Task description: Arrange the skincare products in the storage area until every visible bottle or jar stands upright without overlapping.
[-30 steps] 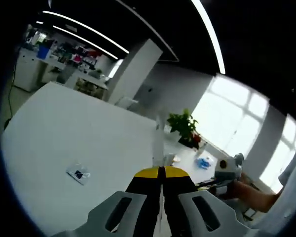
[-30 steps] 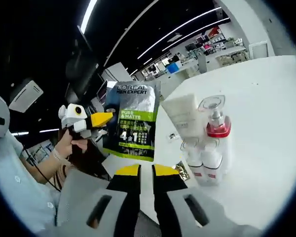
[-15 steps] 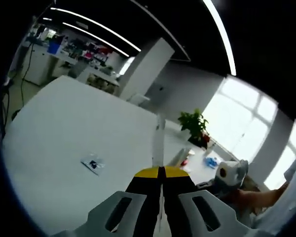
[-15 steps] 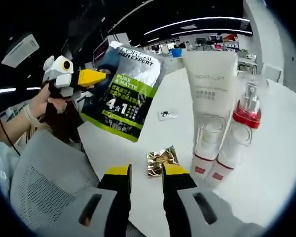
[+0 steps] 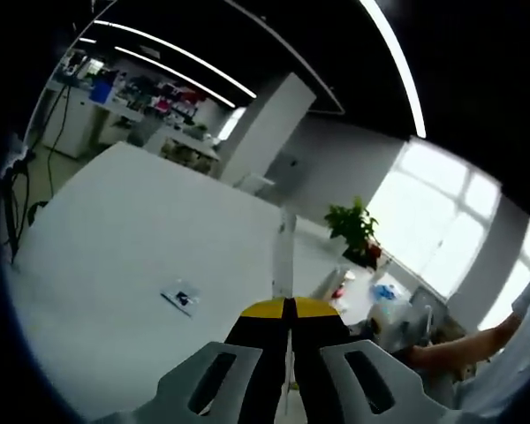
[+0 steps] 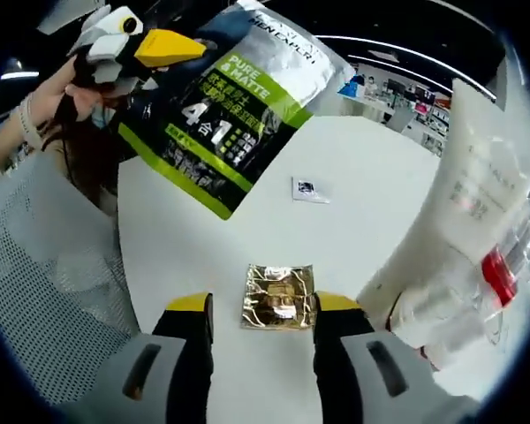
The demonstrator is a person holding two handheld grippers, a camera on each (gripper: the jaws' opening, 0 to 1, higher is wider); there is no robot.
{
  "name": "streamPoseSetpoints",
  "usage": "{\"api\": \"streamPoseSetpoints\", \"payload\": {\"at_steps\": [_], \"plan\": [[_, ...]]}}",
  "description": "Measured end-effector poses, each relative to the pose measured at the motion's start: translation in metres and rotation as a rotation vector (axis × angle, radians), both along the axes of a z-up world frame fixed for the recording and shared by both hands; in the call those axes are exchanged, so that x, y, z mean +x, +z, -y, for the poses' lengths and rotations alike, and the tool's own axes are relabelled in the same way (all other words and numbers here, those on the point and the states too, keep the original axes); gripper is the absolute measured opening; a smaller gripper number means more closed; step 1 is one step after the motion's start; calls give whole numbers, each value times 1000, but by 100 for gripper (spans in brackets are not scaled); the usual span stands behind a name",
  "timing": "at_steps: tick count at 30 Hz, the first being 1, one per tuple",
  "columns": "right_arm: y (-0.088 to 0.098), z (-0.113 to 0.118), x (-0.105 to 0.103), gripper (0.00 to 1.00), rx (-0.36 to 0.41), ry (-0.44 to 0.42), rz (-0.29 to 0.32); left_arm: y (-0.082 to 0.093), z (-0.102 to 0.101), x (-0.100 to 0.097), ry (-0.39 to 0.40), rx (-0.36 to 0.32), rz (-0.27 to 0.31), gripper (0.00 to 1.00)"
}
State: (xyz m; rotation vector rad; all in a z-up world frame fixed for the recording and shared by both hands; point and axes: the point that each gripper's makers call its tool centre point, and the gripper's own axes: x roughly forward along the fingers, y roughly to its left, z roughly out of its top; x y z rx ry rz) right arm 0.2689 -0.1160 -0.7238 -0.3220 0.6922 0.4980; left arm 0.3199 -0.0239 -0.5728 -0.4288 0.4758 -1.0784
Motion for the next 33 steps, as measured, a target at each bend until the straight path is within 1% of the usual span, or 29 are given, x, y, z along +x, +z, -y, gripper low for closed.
{"api": "streamPoseSetpoints", "payload": {"at_steps": [2,5,9,13,17,21,24,28,31,33], "plan": [[-3,1,2,48,5,-12,-11,0,-2,1,1,-1,-2,0],[-8,3,5,48,35,-49,-33,-1,-4,3,3,-6,-5,0],[-13,2,7,50,28,-65,-37,-3,-3,3,-8,-7,-10,0],[-20,2,7,51,11,-71,-55,-3,-2,4,-15,-19,-17,0],[-21,3,8,49,33,-93,-69,-3,-2,5,-21,-26,-21,0],[-21,2,10,49,25,-100,-61,-3,-3,6,-22,-32,-25,0],[-23,3,11,50,21,-108,-68,-5,-4,7,-23,-31,-29,0],[-20,1,14,50,4,-97,-39,-5,-6,8,-23,-27,-30,0],[-23,1,16,49,12,-104,-57,-6,-8,9,-21,-25,-33,0],[-23,1,18,47,24,-104,-56,-6,-8,9,-20,-24,-35,0]]}}
